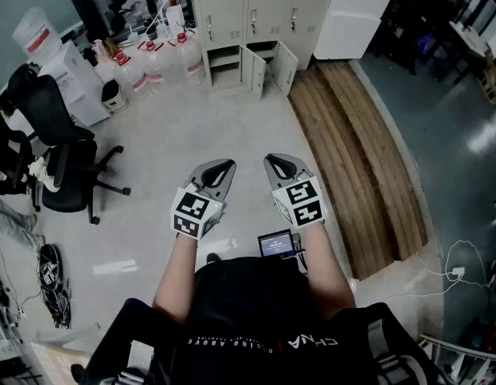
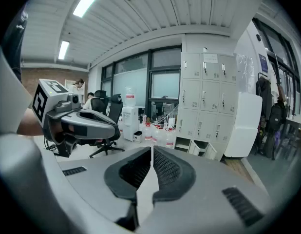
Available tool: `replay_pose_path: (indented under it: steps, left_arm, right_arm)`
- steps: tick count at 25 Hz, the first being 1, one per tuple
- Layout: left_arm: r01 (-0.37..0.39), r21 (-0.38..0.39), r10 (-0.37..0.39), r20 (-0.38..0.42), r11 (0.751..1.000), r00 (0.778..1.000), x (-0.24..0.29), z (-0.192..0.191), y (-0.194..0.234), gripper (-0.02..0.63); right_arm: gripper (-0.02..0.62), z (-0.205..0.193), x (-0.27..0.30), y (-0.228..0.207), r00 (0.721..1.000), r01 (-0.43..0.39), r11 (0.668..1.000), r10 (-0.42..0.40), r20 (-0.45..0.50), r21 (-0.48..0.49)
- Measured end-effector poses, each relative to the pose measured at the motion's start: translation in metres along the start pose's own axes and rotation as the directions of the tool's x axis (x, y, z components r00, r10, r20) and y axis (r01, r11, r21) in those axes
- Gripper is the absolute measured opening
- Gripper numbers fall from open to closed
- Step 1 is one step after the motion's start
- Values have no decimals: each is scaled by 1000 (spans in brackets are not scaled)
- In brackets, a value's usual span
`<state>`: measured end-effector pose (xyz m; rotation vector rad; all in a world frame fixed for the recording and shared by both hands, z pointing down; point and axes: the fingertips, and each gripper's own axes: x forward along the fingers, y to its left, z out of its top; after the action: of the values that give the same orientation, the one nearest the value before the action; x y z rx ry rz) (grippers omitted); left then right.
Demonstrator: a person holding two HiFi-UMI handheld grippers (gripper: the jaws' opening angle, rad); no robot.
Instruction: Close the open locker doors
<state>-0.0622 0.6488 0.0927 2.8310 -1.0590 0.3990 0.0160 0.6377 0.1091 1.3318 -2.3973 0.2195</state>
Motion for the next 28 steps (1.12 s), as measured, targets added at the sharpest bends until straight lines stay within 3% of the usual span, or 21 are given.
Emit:
replay_pose_path:
  steps: [7, 13, 28]
  left_arm:
    - [13, 11, -13, -1, 1000, 1000, 8, -1, -5, 25]
    - [27, 16, -26, -10, 1000, 1000, 8, -5, -9, 24]
    - [27, 1, -27, -19, 1000, 999, 9, -13, -18, 24]
  right_arm:
    - [38, 4, 1, -3, 1000, -5, 1000, 5, 15, -25]
    - [38, 4, 0, -7, 999, 39, 999, -40, 29, 6]
    - [38, -7, -6, -6, 999, 28, 999, -29, 23, 44]
